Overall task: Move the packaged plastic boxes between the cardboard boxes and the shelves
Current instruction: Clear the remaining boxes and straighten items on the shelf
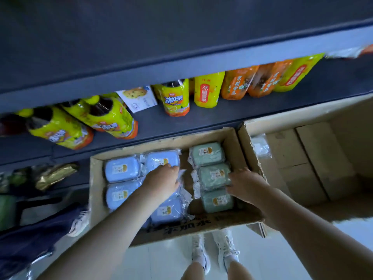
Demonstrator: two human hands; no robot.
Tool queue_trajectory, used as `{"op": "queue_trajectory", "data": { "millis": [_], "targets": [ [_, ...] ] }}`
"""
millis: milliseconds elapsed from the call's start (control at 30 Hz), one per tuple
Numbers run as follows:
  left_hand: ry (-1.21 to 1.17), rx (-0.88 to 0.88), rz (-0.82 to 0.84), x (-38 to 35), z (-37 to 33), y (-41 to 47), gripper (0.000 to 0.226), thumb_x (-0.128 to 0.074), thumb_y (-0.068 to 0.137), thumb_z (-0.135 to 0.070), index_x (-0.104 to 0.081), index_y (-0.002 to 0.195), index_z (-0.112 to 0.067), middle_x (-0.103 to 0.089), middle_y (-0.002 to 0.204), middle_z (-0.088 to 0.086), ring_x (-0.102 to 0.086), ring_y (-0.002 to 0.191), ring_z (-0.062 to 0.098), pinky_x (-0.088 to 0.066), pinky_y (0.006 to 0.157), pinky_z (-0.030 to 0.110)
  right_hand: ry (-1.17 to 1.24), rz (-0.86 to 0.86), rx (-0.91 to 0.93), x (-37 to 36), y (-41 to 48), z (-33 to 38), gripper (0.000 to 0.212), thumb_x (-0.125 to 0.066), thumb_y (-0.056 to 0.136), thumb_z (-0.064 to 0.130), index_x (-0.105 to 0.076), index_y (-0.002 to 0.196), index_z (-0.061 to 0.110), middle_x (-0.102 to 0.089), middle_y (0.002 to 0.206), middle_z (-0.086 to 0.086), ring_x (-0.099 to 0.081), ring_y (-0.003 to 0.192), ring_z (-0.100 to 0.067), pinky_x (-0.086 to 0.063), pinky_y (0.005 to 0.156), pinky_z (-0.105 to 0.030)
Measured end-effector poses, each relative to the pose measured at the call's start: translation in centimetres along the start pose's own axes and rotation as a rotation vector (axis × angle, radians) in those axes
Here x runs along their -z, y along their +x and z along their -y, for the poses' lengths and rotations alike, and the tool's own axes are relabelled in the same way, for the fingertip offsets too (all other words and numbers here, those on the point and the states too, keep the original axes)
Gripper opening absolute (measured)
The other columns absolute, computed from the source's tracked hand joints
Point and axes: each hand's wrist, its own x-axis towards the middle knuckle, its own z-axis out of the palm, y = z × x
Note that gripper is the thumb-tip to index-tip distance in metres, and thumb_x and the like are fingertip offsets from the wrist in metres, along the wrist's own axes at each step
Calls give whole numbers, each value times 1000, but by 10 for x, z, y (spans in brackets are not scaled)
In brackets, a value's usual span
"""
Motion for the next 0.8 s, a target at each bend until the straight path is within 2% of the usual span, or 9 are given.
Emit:
{"op": "queue_trajectory", "data": {
  "millis": [133, 200, 267, 433, 567, 700, 800],
  "targets": [
    [302, -126, -75, 57, -3, -70, 31, -40, 99, -22, -47, 125, -8, -51, 123, 11, -50, 117, 29, -44, 91, 40, -161, -103, 76, 65, -63, 10, 31, -47, 94, 31, -58, 119, 16, -62, 121, -5, -58, 112, -23, -47, 91, -32],
    [447, -170, -115, 88, -4, -101, 29, -39, 98, -17, -47, 125, -8, -50, 125, 12, -47, 119, 30, -40, 94, 40, -256, -194, 71, 98, -93, 14, 30, -49, 93, 28, -60, 117, 15, -61, 120, -6, -58, 112, -25, -47, 88, -32],
    [494, -148, -169, 119, -5, -131, 29, -40, 97, -15, -47, 124, -8, -49, 126, 12, -45, 120, 30, -38, 95, 40, -315, -316, 52, 130, -125, 17, 30, -48, 91, 27, -60, 117, 16, -61, 121, -5, -56, 114, -26, -46, 90, -33],
    [460, -7, -400, 198, -22, -218, 30, -40, 97, -26, -48, 123, -12, -48, 126, 7, -43, 123, 25, -40, 95, 38, -352, -508, 71, 210, -217, 22, 32, -52, 88, 31, -58, 115, 16, -60, 121, -5, -53, 115, -26, -45, 89, -35],
    [403, 73, -627, 249, -50, -293, 34, -40, 97, -36, -48, 124, -16, -48, 123, 3, -44, 121, 21, -42, 90, 36, -416, -686, 103, 266, -310, 21, 42, -53, 90, 38, -53, 126, 16, -56, 126, -5, -49, 120, -24, -44, 90, -33],
    [302, 65, -848, 291, -82, -355, 38, -42, 97, -41, -50, 125, -19, -51, 122, -1, -47, 116, 16, -48, 89, 33, -403, -853, 140, 298, -396, 17, 51, -54, 87, 50, -54, 124, 15, -58, 119, -6, -51, 113, -25, -48, 86, -36],
    [294, 41, -965, 314, -112, -393, 36, -43, 96, -41, -51, 122, -18, -53, 121, -1, -50, 112, 17, -45, 84, 29, -381, -968, 146, 309, -450, 15, 52, -55, 86, 51, -56, 124, 17, -58, 123, -6, -51, 116, -25, -47, 92, -37]
  ]
}}
